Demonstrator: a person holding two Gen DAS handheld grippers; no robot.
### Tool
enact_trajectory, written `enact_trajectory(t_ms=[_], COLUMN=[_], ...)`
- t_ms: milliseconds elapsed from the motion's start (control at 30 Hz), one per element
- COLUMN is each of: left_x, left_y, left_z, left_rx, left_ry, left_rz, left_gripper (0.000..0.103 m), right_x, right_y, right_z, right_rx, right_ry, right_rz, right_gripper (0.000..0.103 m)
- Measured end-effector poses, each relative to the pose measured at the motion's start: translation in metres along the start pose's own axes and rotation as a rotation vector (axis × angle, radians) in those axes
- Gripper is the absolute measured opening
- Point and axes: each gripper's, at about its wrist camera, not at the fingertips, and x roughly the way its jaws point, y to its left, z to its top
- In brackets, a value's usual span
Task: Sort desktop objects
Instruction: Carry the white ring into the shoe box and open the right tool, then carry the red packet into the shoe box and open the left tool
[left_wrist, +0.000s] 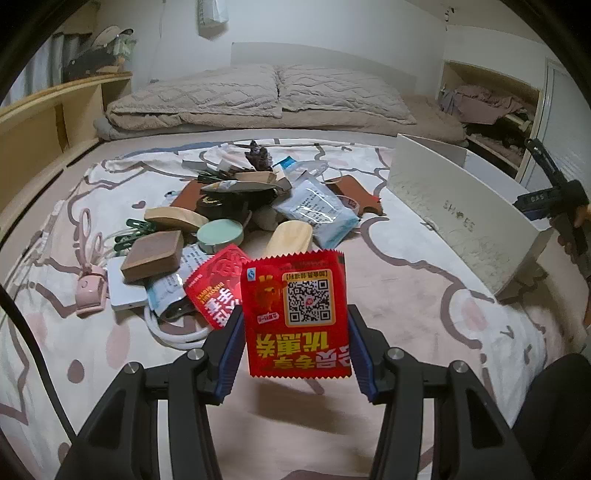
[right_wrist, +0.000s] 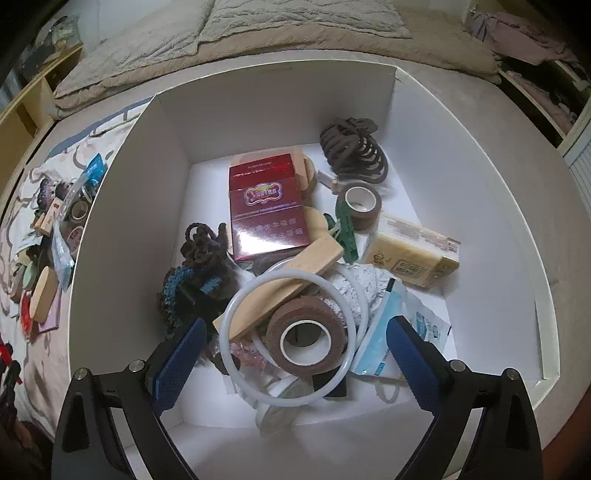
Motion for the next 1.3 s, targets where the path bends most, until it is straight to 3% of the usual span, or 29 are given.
enact_trajectory(t_ms=[200,400,667,867,1000,1133,1300], left_x=[-0.001,-0.001,0.012,0.027,0.038,0.052,0.065], left_y=[-0.004,-0.023,-0.070,-0.112,-0.139,-0.170,-0.207], left_z=[0.011,0.035,0.081,0.114,0.135,0.153,0.160], left_rx=[-0.041,-0.017,0.013,0.025,0.031,0.042,0.079], left_ry=[0.011,-0.004,-0.024,-0.028,-0.032,-0.019,0.002], left_rz=[-0.062,-0.099,-0.188,-0.249,-0.279,-0.307,-0.342], left_gripper=[0.052,0.052,0.052,0.052,0.052,0.052,0.052], right_x=[-0.030,-0.068,-0.087,-0.099,-0.102,-0.097,-0.098], right_y=[-0.007,-0.002,0.027,0.005,-0.009,-0.027,-0.049], right_z=[-0.006,-0.012,-0.015,-0.026,-0.035,-0.046,-0.055], right_rx=[0.094,0.188,0.242,0.437,0.465,0.485,0.527], right_ry=[-0.142,-0.325,-0.480,-0.596,-0.633,-0.633,-0.649], right_rz=[0.074,0.153,0.177,0.242,0.220,0.262,0.259], right_gripper=[0.098,0.098,0.103,0.103,0.103,0.103,0.103])
